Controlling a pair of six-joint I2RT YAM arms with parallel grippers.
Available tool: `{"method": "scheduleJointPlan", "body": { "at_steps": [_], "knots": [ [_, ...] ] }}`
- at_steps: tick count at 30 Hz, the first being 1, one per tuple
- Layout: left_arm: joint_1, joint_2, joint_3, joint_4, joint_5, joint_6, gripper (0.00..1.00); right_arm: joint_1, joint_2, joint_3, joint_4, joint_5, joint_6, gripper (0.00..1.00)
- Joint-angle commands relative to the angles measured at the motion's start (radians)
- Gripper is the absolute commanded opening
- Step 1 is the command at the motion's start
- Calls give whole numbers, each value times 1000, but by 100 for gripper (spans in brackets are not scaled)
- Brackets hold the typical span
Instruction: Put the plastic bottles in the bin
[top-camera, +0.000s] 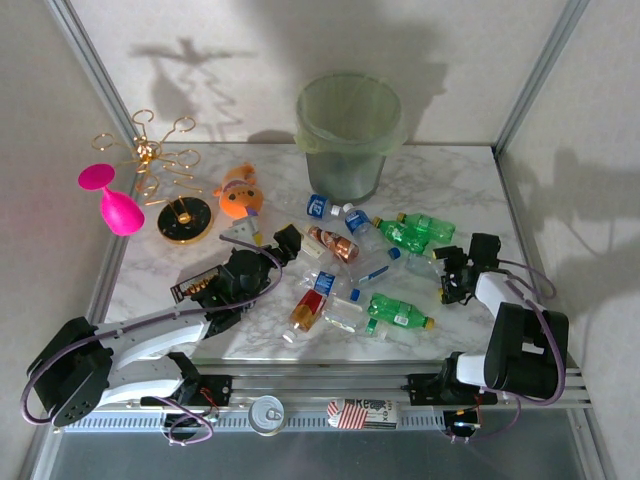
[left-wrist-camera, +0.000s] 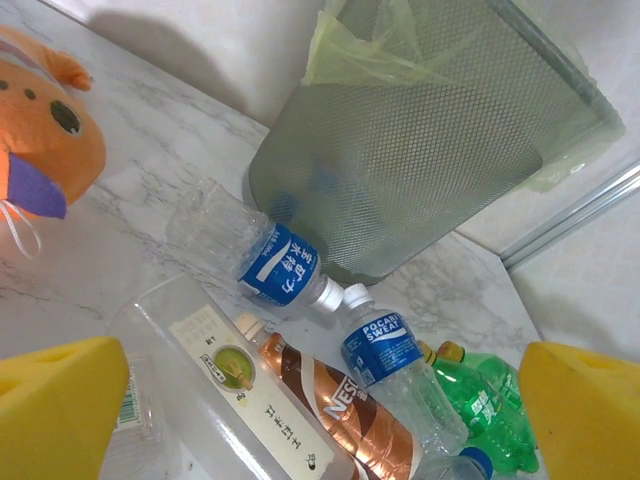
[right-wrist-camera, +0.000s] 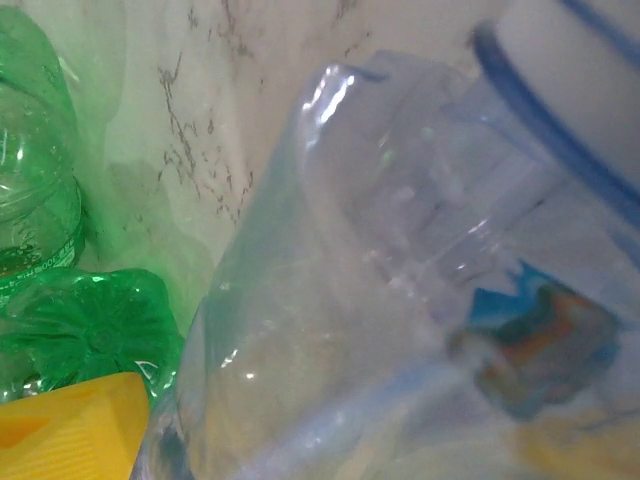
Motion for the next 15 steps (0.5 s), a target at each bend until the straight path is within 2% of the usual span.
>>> {"method": "scheduleJointPlan", "body": {
  "at_steps": [1, 8, 15],
  "knots": [
    [-1, -11, -5, -14, -39, 7, 99, 3, 55, -51, 121, -2, 6, 86],
    [0, -24, -13, -12, -63, -10, 100, 2, 56, -73, 158, -2, 7, 72],
    [4, -49, -28, -24, -103, -44, 99, 3, -7, -87, 166, 22, -15, 59]
  ]
}}
